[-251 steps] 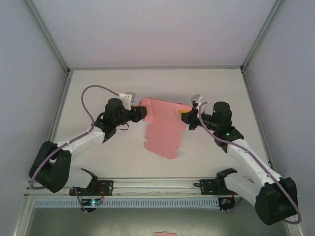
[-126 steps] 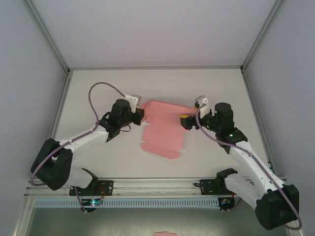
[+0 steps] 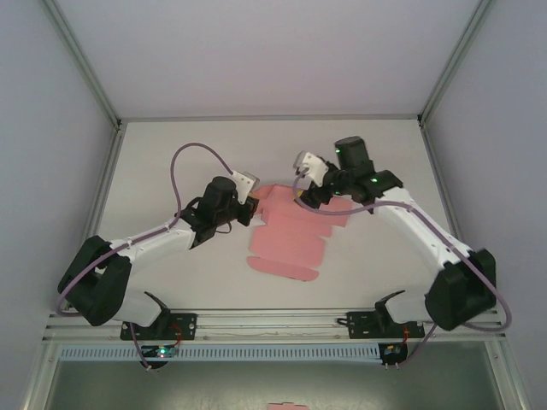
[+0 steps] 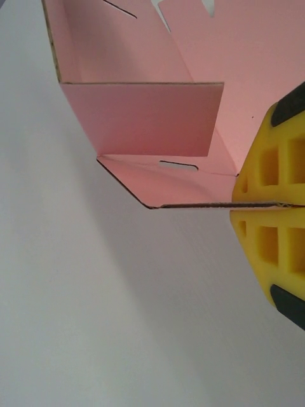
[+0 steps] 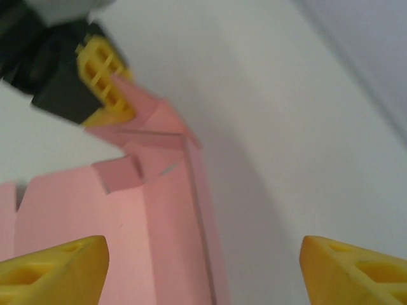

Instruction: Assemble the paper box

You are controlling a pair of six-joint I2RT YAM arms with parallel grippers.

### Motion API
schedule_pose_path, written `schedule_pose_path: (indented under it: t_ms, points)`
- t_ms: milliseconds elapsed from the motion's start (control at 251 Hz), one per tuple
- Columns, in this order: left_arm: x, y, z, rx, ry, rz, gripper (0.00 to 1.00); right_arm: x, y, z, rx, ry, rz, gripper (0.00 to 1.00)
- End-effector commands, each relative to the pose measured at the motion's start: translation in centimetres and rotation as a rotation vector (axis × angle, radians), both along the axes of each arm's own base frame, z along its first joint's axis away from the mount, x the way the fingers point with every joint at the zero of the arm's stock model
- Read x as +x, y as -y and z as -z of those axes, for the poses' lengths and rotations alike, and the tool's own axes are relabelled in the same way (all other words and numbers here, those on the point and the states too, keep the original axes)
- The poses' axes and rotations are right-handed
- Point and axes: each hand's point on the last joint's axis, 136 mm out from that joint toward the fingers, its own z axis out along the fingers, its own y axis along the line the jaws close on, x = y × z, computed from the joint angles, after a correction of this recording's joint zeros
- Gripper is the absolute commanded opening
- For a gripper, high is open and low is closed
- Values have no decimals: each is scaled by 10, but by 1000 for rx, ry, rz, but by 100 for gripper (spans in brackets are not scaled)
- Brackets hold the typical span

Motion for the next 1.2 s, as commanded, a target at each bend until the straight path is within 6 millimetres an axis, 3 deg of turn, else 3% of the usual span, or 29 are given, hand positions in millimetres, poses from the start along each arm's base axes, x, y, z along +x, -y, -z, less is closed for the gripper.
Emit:
schedule_pose_path:
  t_ms: [0, 52, 247, 387, 646, 662, 706, 750, 798, 862, 926, 1065, 1193]
  points:
    - [0, 3, -4, 37, 35, 19, 0, -4, 8, 17, -110, -51, -48, 76]
    - [-2, 4, -4, 38, 37, 27, 0, 0, 9, 26, -144, -57, -45, 75]
    - [0, -1, -6, 38, 48, -7, 0, -2, 11, 49, -209, -100, -45, 47]
    - [1, -1, -5, 35, 32, -23, 0, 1, 8, 51, -260, 6, -24, 11]
    - [-2, -4, -5, 3, 45, -45, 0, 7, 13, 68, -464, 179, 50, 0]
    - [-2, -5, -4, 6, 39, -51, 6, 10, 14, 67, -469, 200, 66, 0]
    - [-2, -7, -3, 13, 24, -63, 34, 17, 13, 59, -478, 274, 99, 0]
    - [-3, -10, -2, 11, 14, -80, 44, 19, 9, 50, -484, 370, 107, 0]
    - [-5, -14, -3, 1, 15, -100, 63, 16, 1, 46, -490, 494, 71, 0]
    - [-6, -24, -7, -15, 15, -153, 75, 10, -8, 41, -496, 632, 38, 0]
    - [-9, -42, -8, -13, 22, -236, 99, 5, -8, 41, -511, 707, 18, 0]
    - [-8, -89, -14, -99, -22, -438, 100, -5, -7, 33, -471, 908, 35, 0]
    - [0, -139, -5, -201, -113, -644, 100, -17, -8, 46, -471, 950, 21, 0]
